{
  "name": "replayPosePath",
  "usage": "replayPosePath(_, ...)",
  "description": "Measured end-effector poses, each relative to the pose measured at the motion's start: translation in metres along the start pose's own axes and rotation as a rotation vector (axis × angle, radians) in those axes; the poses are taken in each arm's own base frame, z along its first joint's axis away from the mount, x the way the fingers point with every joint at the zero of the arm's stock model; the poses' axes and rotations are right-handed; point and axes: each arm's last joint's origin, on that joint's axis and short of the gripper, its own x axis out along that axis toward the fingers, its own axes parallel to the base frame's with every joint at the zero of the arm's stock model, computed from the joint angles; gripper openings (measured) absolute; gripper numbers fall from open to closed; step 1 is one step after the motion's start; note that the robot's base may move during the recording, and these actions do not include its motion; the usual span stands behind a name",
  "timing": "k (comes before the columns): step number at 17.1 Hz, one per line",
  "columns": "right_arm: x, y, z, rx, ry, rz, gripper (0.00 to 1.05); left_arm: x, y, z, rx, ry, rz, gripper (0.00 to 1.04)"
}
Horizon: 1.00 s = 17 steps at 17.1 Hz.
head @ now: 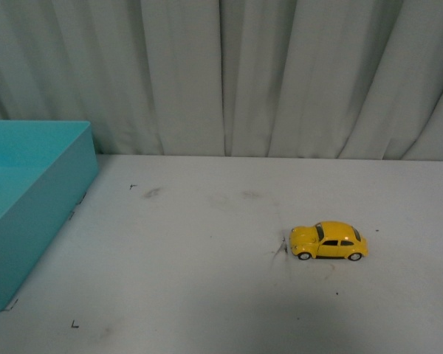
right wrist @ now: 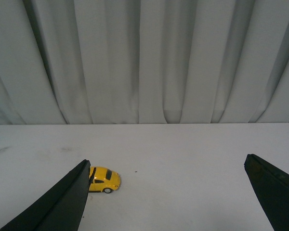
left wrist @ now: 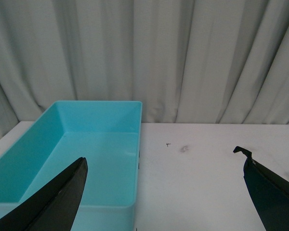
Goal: Wind up and store yellow beetle toy
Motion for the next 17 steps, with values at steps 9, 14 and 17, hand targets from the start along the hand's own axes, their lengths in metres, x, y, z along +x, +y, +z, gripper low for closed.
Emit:
replayPosePath(9,0.0000,0.0000,-0.0002,0.000,0.002,0.000,0.98,0.0000,0.0000,-0.0003,0.000,0.003,0.000,0.98)
replayPosePath(14,0.0000,0.0000,-0.0002,0.000,0.002,0.000,0.98,0.0000,0.0000,-0.0003,0.000,0.003,0.000,0.98)
replayPosePath(17,0.0000,0.0000,-0.0002,0.000,0.002,0.000,0.98,0.0000,0.0000,-0.0003,0.000,0.003,0.000,0.98)
